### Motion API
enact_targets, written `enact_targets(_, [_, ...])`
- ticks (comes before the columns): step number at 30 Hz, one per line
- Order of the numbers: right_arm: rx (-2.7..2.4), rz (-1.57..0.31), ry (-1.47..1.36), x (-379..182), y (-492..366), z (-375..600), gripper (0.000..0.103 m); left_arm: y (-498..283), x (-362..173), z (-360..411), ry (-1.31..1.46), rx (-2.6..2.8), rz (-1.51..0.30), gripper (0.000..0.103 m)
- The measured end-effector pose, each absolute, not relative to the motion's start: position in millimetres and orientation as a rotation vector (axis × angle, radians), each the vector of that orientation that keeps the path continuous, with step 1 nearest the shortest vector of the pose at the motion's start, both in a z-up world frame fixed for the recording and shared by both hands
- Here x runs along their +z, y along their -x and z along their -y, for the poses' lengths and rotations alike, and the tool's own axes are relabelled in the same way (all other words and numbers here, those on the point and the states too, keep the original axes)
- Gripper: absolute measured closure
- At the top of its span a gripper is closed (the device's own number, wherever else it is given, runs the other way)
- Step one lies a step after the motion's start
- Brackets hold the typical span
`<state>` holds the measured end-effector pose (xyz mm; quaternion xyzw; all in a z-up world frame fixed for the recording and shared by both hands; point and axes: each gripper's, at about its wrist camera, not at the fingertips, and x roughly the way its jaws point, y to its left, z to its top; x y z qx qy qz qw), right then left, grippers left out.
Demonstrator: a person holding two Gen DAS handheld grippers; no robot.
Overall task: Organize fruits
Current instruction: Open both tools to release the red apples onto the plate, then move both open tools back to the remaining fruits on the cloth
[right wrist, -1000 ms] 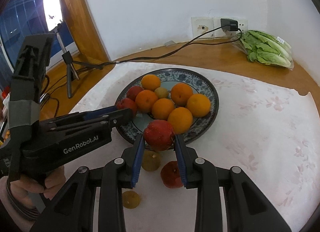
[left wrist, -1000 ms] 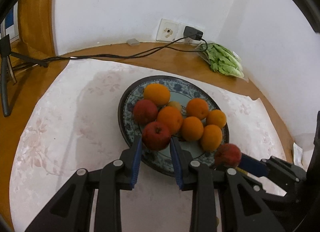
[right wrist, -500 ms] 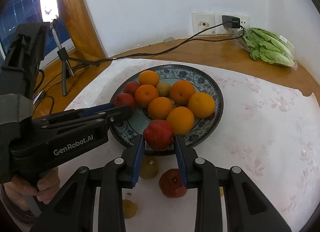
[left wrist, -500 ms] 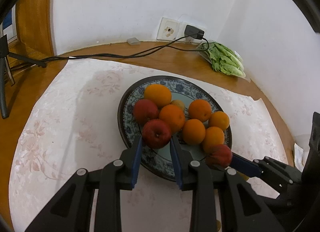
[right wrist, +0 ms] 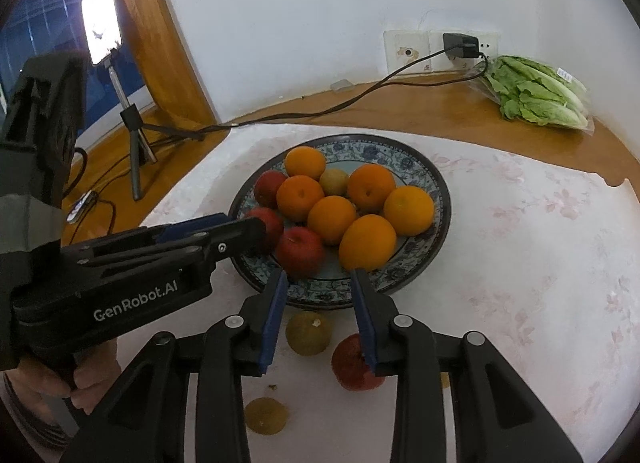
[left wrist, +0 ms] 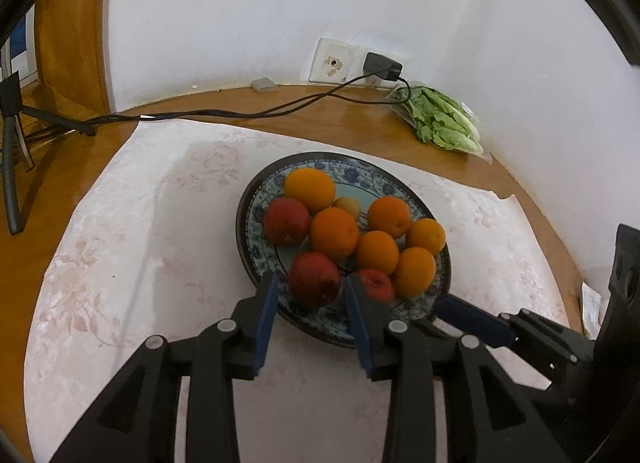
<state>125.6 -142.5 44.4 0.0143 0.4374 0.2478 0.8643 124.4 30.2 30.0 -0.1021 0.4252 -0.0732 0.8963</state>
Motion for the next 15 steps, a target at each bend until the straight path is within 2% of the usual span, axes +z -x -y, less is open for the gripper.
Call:
enact_targets(7, [0.493, -0.889, -0.074, 58, -108, 158, 0.065, -107, 43, -24, 0.194, -0.165, -0.871, 0.061])
enact_targets(15, [0.458, -0.884, -0.098, 63, -86, 180, 0.061, -83, 51, -13, 0.186, -0.191, -0.888, 0.06])
